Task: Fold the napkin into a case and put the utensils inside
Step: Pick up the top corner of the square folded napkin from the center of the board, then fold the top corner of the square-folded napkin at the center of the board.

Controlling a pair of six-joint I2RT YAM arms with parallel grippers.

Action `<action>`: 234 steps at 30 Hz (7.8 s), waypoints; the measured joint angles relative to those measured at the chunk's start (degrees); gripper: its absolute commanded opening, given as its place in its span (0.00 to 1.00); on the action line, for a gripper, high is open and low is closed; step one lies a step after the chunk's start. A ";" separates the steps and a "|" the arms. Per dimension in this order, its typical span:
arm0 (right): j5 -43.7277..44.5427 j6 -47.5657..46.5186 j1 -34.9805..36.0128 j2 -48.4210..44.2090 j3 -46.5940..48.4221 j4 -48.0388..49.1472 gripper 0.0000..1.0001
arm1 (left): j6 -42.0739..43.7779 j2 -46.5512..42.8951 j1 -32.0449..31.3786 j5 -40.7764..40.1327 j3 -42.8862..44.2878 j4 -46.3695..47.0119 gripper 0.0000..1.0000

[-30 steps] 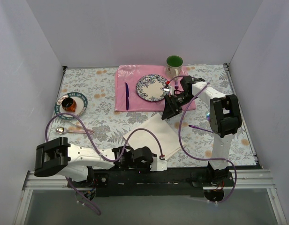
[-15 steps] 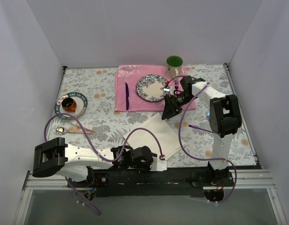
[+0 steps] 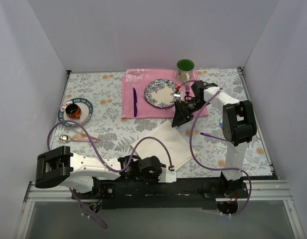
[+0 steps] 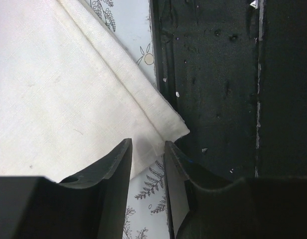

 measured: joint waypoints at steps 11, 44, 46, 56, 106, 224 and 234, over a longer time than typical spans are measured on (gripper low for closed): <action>-0.02 -0.02 0.00 0.15 0.04 -0.04 0.96 | 0.04 3.26 -0.02 -0.52 0.37 1.05 0.26; -0.90 -0.04 0.00 0.46 0.11 -0.09 0.97 | 1.75 -0.42 2.67 0.22 3.34 -2.19 0.24; -0.90 -0.04 0.00 0.46 0.11 -0.09 0.96 | 1.75 -0.42 3.02 0.50 3.85 -2.21 0.22; -0.90 -0.04 0.00 0.46 0.11 -0.11 0.97 | 2.62 0.04 5.27 2.51 4.57 -2.16 0.00; -2.01 -1.53 -2.19 1.22 0.46 -1.60 0.97 | 6.45 8.90 23.32 9.94 13.07 -3.13 0.02; -2.80 -4.33 -8.00 1.07 -4.85 -4.70 0.98 | 2.23 26.86 27.12 -3.34 27.74 3.10 0.54; -7.69 -7.13 -8.00 -3.69 -5.75 -6.47 0.93 | -6.16 17.09 32.76 7.98 34.86 -10.54 0.70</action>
